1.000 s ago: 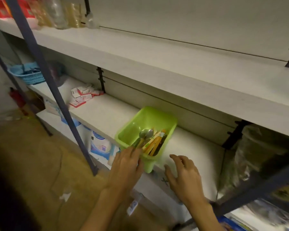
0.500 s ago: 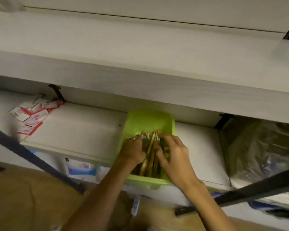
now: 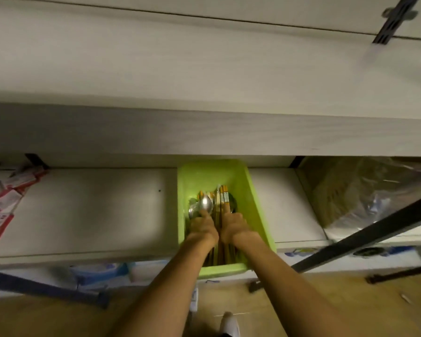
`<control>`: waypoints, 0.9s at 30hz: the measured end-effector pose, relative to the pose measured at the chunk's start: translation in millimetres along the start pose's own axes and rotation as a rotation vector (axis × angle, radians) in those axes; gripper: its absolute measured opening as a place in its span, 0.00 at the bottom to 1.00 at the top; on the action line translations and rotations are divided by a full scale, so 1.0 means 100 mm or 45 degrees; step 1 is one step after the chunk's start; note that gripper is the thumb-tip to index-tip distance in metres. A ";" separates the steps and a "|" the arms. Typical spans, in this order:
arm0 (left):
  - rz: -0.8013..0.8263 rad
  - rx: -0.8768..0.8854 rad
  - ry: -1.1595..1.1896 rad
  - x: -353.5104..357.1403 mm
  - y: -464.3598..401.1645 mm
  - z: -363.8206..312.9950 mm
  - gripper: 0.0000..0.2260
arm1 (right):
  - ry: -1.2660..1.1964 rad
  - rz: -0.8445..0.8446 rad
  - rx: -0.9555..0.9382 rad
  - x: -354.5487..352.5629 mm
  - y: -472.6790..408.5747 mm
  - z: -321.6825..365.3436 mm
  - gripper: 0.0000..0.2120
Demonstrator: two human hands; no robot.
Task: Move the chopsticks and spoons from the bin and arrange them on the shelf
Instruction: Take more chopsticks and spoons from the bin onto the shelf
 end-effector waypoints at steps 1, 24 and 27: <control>-0.007 -0.005 0.037 0.00 0.00 0.00 0.31 | 0.014 -0.005 -0.004 0.00 -0.02 0.01 0.33; 0.070 -0.057 0.257 0.12 -0.01 0.04 0.49 | -0.198 -0.065 -0.168 -0.02 -0.14 0.01 0.30; 0.047 -0.063 0.267 0.11 0.01 0.04 0.44 | -0.217 -0.101 -0.182 -0.05 -0.10 0.01 0.28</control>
Point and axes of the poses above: each hand's wrist, its own y-axis away from the middle knuckle, its own x-axis out of the palm, z = x × y, the point moved 9 cm from there along -y, towards the middle knuckle, and after that the axes turned 5 degrees about z, right-handed, at the moved point
